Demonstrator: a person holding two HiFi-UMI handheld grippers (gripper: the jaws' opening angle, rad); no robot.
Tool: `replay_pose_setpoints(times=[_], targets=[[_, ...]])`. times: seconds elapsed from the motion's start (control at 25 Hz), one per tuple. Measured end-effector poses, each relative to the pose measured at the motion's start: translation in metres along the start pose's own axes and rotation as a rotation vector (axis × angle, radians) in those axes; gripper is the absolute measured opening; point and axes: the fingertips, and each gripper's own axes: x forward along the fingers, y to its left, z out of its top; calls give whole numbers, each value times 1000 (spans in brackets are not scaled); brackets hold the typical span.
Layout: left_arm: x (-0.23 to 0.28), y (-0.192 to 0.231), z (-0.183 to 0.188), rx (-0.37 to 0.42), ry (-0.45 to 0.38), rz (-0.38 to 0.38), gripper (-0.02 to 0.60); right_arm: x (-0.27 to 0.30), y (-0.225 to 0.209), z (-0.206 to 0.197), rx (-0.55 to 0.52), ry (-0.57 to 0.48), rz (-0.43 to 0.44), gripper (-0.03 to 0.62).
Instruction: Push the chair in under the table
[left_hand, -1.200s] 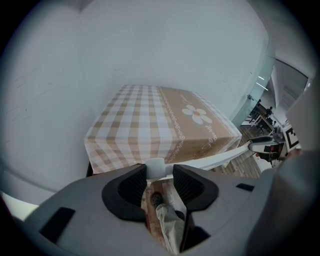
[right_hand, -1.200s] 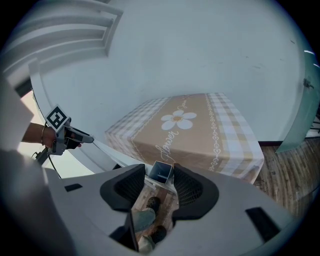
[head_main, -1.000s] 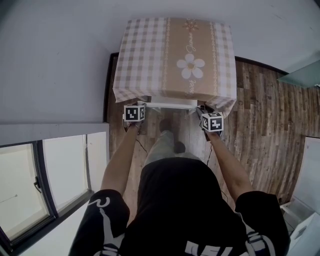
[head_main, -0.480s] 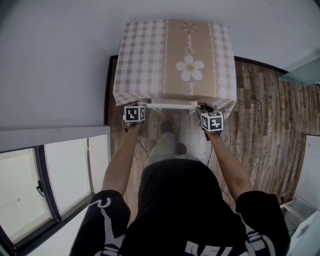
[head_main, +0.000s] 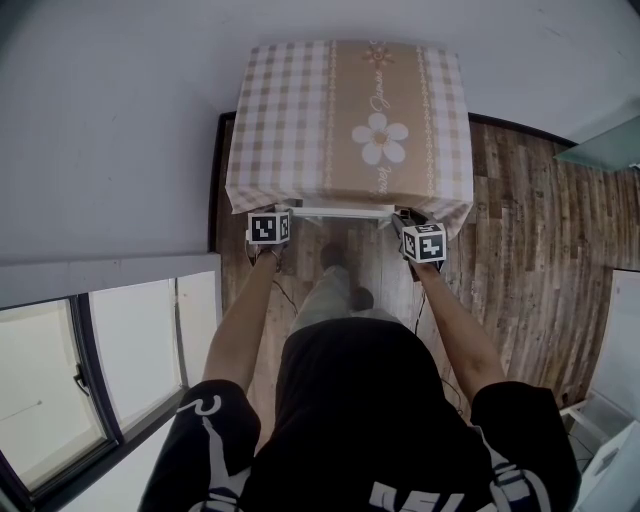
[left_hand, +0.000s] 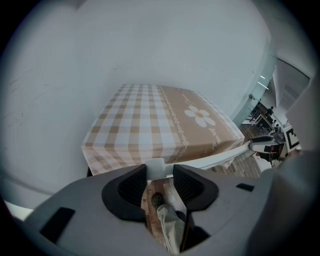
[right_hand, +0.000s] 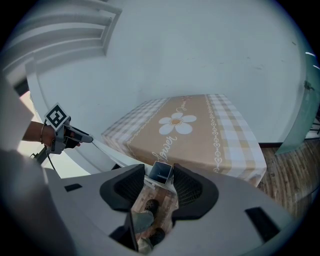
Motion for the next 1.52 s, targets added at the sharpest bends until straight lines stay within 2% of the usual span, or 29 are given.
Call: replay_pose_setpoints(times=[1.52], targets=[[19, 19, 36, 16, -31, -28, 176, 26, -5, 29, 34, -25, -11, 192]])
